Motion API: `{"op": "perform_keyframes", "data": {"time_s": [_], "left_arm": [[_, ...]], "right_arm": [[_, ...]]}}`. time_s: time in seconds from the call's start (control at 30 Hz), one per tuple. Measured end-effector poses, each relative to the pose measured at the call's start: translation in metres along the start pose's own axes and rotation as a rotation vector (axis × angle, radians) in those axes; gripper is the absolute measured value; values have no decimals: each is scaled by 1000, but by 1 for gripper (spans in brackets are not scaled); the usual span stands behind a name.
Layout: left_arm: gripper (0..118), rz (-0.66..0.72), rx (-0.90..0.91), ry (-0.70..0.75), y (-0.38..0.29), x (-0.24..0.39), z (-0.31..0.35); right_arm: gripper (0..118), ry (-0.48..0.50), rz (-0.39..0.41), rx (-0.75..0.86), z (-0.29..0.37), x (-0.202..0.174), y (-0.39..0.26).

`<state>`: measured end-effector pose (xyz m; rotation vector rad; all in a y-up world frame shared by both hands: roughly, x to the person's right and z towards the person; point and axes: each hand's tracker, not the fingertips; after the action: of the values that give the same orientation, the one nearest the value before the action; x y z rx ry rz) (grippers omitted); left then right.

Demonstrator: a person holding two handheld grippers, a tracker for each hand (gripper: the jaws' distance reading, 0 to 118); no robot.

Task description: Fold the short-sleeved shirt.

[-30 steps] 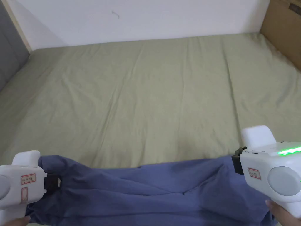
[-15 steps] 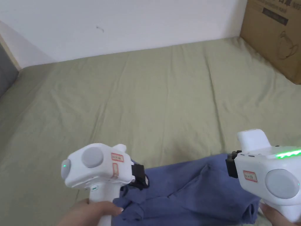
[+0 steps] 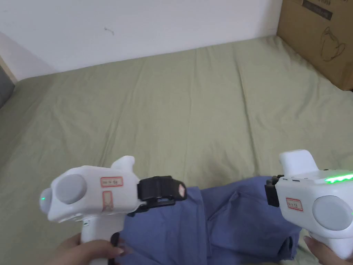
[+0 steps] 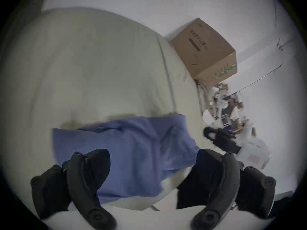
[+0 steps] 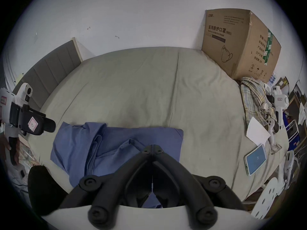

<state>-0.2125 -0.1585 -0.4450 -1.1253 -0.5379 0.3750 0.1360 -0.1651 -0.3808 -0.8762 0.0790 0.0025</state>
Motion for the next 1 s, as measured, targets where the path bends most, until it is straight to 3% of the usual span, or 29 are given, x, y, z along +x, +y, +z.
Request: {"op": "perform_keyframes", "data": {"time_s": [0.07, 0.1, 0.13, 0.17, 0.2, 0.47, 0.63, 0.7, 0.83, 0.97, 1.0], "left_arm": [[57, -3, -4, 76, -3, -9, 11], [44, 26, -6, 67, -6, -17, 13], [44, 58, -11, 58, -8, -23, 12], [8, 77, -18, 49, -9, -28, 8], [0, 97, -24, 60, -13, -30, 3], [0, -10, -163, 27, -25, 9, -78], [0, -124, -219, 138, -35, 37, -120], [0, -142, -215, 103, -38, 50, -122], [0, 144, -205, -295, -36, 35, -104], [0, 167, -33, -252, -23, -9, -49], [7, 164, -6, -223, -19, -24, -31]], "right_arm": [[0, 3, 1, 11, 2, 0, 2], [0, 3, 1, 16, 3, 1, 2], [0, 3, 1, 20, 3, 2, 3], [0, 4, 0, 22, 3, 2, 4], [0, 4, -3, 26, 4, 3, 4], [0, -4, -24, 26, 5, 10, 2], [0, -9, -33, 20, 5, 14, -2], [0, -10, -36, 16, 4, 16, -3], [0, -2, -52, 19, 3, 17, -4], [0, -2, -45, 20, 3, 16, -4], [1, -1, -41, 20, 3, 16, -3]]}}
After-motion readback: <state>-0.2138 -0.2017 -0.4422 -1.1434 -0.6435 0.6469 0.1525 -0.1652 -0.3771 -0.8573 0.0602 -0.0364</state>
